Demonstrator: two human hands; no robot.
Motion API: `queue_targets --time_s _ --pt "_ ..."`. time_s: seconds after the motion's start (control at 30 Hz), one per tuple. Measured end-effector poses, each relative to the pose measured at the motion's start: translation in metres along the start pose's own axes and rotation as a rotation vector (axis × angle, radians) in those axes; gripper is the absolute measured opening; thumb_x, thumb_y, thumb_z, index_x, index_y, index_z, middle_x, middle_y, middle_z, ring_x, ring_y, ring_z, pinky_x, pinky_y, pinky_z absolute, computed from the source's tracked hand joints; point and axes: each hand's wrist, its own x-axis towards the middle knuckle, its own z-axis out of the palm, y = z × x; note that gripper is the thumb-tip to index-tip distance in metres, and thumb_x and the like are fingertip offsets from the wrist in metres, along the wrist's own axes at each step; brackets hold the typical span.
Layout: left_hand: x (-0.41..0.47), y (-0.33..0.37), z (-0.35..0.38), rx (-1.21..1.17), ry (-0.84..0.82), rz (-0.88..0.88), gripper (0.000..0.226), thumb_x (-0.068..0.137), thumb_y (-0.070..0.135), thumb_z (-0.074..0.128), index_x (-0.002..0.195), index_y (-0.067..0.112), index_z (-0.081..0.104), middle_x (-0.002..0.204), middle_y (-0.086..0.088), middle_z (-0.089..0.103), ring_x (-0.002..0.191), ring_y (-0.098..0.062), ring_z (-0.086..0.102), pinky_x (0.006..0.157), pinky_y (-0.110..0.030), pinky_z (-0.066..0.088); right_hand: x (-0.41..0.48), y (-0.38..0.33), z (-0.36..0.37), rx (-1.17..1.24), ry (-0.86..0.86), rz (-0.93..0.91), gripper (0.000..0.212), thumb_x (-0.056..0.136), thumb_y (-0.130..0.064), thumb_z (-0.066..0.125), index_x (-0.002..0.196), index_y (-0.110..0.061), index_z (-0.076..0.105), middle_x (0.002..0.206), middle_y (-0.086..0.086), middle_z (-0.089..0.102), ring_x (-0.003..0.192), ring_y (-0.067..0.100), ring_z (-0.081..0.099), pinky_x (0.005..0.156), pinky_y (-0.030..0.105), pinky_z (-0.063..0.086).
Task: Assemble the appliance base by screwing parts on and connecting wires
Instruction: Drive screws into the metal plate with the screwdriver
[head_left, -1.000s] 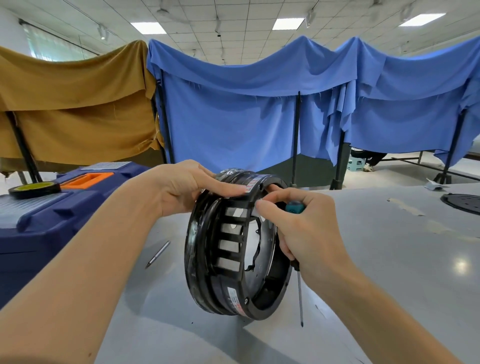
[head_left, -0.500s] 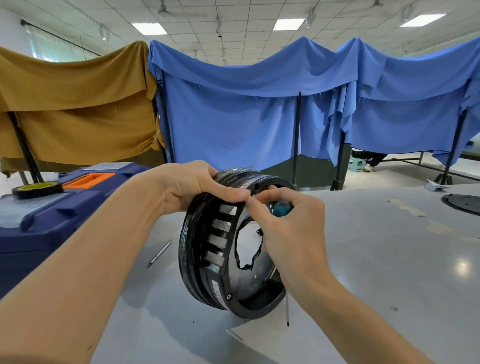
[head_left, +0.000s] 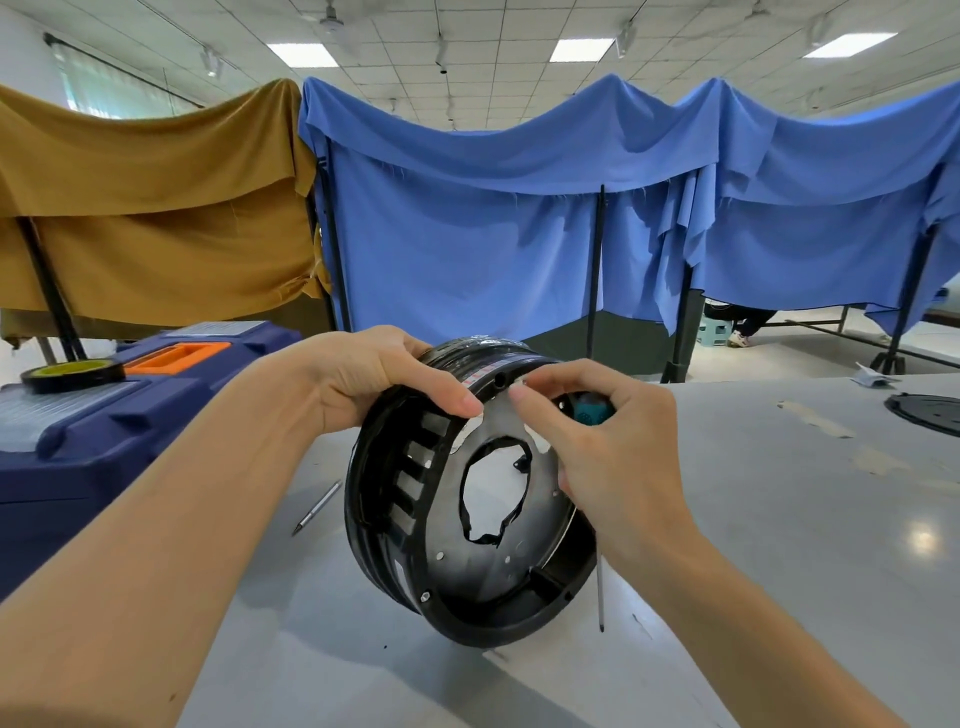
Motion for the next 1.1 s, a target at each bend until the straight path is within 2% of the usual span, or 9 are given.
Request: queue_targets --time_s 0.13,0.23,0.37,0.5,0.6,0.67,0.77,0.9,1.1 --pt "0.003 0.001 -0.001 -0.005 -0.002 0.007 0.036 0.054 0.006 0.08 0.09 0.003 0.073 0.078 -0.016 0.071 0.066 -0.023 0.07 0.056 -0.028 0.056 0.0 0.002 0.001 -0.14 -0.013 -0.151 0.009 0.081 -0.017 0.078 0.083 -0.026 0.076 0.079 -0.01 0.071 0.073 0.011 0.066 0.064 0.025 0.053" --pt "0.004 0.001 -0.001 -0.01 0.0 0.011 0.022 0.054 0.006 0.081 0.075 0.008 0.077 0.077 -0.016 0.071 0.065 -0.023 0.07 0.055 -0.028 0.056 0.002 0.006 0.006 -0.231 0.024 -0.257 0.011 0.081 -0.013 0.078 0.087 -0.022 0.076 0.081 -0.009 0.07 0.081 0.011 0.064 0.073 0.017 0.05" --pt "0.004 0.0 -0.001 -0.002 0.018 0.004 0.031 0.053 0.008 0.081 0.082 0.005 0.074 0.078 -0.016 0.071 0.066 -0.022 0.071 0.056 -0.028 0.056 0.003 0.012 0.009 -0.3 0.063 -0.387 0.008 0.082 -0.009 0.077 0.089 -0.012 0.076 0.08 -0.008 0.067 0.075 0.006 0.059 0.072 0.008 0.042" --pt "0.003 0.0 -0.002 0.002 0.02 -0.006 0.044 0.052 0.009 0.082 0.094 0.002 0.07 0.079 -0.015 0.072 0.067 -0.022 0.071 0.056 -0.028 0.057 0.002 0.021 0.011 -0.418 0.117 -0.549 0.008 0.084 -0.006 0.075 0.092 -0.003 0.076 0.082 0.002 0.069 0.073 0.011 0.06 0.071 0.015 0.048" --pt "0.002 0.0 -0.002 0.006 0.02 -0.006 0.052 0.045 0.01 0.086 0.094 0.002 0.071 0.081 -0.017 0.072 0.068 -0.023 0.071 0.057 -0.029 0.057 0.002 0.025 0.013 -0.493 0.188 -0.622 0.01 0.084 -0.005 0.073 0.093 -0.001 0.076 0.08 0.005 0.068 0.068 0.01 0.055 0.069 0.014 0.047" --pt "0.002 0.0 -0.002 0.001 0.017 -0.001 0.057 0.039 0.013 0.087 0.092 0.002 0.072 0.08 -0.017 0.071 0.068 -0.024 0.07 0.057 -0.03 0.057 0.002 0.026 0.013 -0.516 0.196 -0.659 0.012 0.084 -0.006 0.072 0.094 0.0 0.076 0.08 0.007 0.069 0.065 0.015 0.06 0.064 0.021 0.053" --pt "0.002 0.0 0.0 0.004 0.017 0.001 0.053 0.037 0.014 0.088 0.087 0.004 0.072 0.078 -0.016 0.071 0.066 -0.024 0.07 0.057 -0.03 0.057 0.002 0.027 0.014 -0.573 0.201 -0.726 0.014 0.086 -0.005 0.07 0.097 0.002 0.075 0.079 0.01 0.069 0.06 0.022 0.062 0.05 0.035 0.054" --pt "0.004 0.002 0.001 0.014 0.04 -0.008 0.043 0.051 0.012 0.083 0.091 0.003 0.069 0.076 -0.015 0.072 0.066 -0.022 0.071 0.055 -0.028 0.056 0.001 0.027 0.015 -0.62 0.2 -0.75 0.014 0.087 -0.003 0.069 0.098 0.004 0.074 0.078 0.011 0.068 0.056 0.023 0.06 0.044 0.035 0.051" --pt "0.003 0.002 0.002 -0.002 0.034 -0.015 0.049 0.044 0.012 0.088 0.088 0.003 0.071 0.077 -0.015 0.072 0.066 -0.022 0.071 0.055 -0.028 0.056 0.001 0.031 0.015 -0.621 0.206 -0.749 0.014 0.09 -0.007 0.068 0.097 0.004 0.074 0.08 0.01 0.069 0.058 0.021 0.061 0.045 0.034 0.052"
